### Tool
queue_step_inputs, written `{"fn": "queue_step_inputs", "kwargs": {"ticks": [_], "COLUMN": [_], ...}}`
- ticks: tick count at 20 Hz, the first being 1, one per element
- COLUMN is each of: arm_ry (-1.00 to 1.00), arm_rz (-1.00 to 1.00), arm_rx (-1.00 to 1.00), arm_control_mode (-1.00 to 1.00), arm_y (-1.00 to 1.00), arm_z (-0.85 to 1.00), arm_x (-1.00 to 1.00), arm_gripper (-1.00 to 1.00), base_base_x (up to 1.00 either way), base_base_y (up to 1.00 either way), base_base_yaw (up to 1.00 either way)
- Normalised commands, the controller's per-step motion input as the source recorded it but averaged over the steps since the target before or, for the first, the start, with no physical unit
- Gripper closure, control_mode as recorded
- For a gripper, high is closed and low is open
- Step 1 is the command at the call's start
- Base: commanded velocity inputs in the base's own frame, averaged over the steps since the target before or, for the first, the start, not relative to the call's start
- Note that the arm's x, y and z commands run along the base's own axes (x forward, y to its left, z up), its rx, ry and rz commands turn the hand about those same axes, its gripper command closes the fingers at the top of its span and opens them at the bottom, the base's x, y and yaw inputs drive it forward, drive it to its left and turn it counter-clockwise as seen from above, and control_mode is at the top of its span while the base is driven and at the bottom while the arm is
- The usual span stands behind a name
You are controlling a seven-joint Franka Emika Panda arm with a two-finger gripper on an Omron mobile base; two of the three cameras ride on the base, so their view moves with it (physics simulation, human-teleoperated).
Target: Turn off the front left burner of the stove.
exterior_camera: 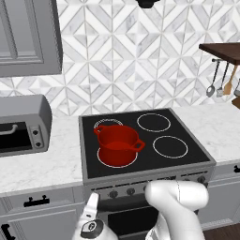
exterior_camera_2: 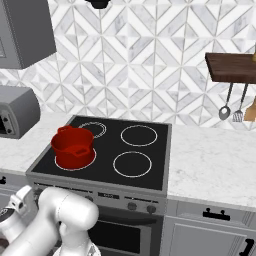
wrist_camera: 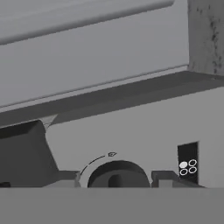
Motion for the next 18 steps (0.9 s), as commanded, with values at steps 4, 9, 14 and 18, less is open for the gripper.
{"fn": "queue_step_inputs", "kwargs": {"ticks": [4, 9, 14, 18], "arm_ry": [0.11, 0.10, 0.09, 0.09], "arm_rz": [-0.14, -0.15, -0.17, -0.19], "arm_rx": [0.47, 0.56, 0.60, 0.56], "arm_control_mode": [-1.00, -1.00, -1.00, -1.00], "arm_y": [-0.17, -0.25, -0.28, -0.33], "arm_z": [0.26, 0.26, 0.19, 0.14], "arm_x": [-0.03, -0.02, 0.00, 0.00], "arm_gripper": [1.00, 1.00, 1.00, 1.00], "base_base_x": [0.00, 0.00, 0.00, 0.00], "base_base_y": [0.00, 0.00, 0.00, 0.00], "base_base_yaw": [0.00, 0.00, 0.00, 0.00]}}
